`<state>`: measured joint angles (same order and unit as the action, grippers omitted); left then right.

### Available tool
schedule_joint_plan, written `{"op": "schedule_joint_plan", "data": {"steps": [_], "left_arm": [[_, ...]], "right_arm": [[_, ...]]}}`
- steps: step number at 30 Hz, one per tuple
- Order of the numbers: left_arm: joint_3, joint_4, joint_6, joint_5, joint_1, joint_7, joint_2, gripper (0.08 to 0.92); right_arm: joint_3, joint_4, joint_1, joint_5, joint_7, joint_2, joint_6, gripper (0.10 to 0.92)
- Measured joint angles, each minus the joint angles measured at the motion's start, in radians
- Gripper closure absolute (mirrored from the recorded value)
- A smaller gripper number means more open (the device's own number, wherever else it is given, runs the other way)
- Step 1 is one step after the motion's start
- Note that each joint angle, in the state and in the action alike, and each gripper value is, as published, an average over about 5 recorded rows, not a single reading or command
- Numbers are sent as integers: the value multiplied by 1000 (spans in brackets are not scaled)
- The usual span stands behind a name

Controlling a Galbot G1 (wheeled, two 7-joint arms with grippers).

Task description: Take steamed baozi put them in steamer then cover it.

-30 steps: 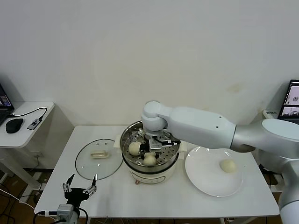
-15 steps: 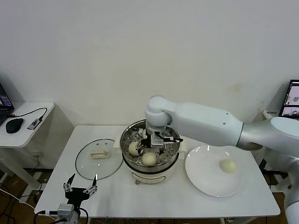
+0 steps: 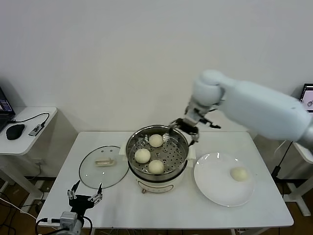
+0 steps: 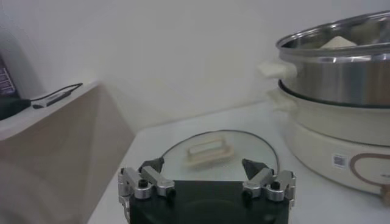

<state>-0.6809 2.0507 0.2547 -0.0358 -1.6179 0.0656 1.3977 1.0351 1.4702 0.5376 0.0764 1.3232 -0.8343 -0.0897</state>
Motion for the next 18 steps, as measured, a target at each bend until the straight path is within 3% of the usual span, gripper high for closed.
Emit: {"op": "schedule_joint_plan", "data": {"steps": [9, 18], "left_arm": [[5, 0, 19, 21, 7, 10, -9, 177], [12, -8, 27, 19, -3, 13, -9, 177]], "right_arm": [[-44, 3, -51, 57, 1, 205, 300, 203], [-186, -25, -242, -7, 1, 291, 426, 203]]}}
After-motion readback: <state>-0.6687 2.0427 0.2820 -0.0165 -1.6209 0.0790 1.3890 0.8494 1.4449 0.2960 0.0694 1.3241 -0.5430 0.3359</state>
